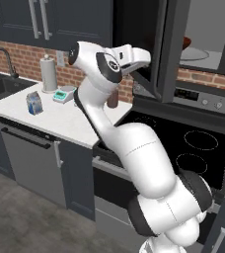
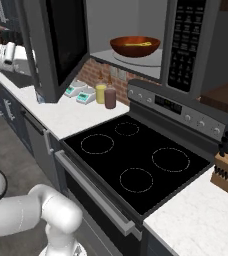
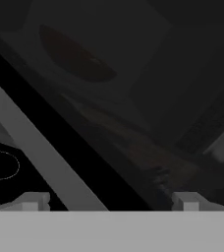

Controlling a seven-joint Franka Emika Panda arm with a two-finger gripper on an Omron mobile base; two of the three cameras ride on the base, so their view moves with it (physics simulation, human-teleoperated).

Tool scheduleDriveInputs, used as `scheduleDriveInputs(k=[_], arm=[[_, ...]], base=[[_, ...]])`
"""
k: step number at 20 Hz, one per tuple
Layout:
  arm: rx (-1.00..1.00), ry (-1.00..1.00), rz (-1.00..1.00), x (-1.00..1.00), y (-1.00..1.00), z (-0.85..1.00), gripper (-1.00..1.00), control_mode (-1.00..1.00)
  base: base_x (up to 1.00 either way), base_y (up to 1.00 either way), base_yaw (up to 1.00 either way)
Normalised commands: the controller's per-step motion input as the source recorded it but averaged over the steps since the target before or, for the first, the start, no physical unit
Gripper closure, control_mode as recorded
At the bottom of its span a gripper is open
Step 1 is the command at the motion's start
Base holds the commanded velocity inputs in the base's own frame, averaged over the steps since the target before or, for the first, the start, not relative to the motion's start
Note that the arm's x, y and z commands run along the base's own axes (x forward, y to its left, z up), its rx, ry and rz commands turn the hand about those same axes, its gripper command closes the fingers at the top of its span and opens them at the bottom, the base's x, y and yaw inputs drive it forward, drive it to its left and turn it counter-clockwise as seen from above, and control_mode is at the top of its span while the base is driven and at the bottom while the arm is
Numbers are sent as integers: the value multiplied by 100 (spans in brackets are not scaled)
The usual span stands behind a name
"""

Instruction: Pick the cucumber from the sink and place it in the bowl. Then pick the bowl and place it in the microwave. Then close the microwave door and press the start button.

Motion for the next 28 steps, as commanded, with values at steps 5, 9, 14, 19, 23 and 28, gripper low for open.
scheduleDriveInputs(k=[5, 9, 14, 19, 23, 28], arm=[[11, 0, 0, 28, -77, 2, -100, -100], [6, 0, -1, 32, -68, 0, -100, -100], [3, 0, 0, 42, -53, 0, -100, -100], [1, 0, 0, 51, -33, 0, -100, -100], [0, 0, 0, 50, -24, 0, -100, -100], [2, 0, 0, 38, -32, 0, -100, -100]], base=[[0, 0, 0], [0, 0, 0], [0, 0, 0], [0, 0, 0], [0, 0, 0], [0, 0, 0]])
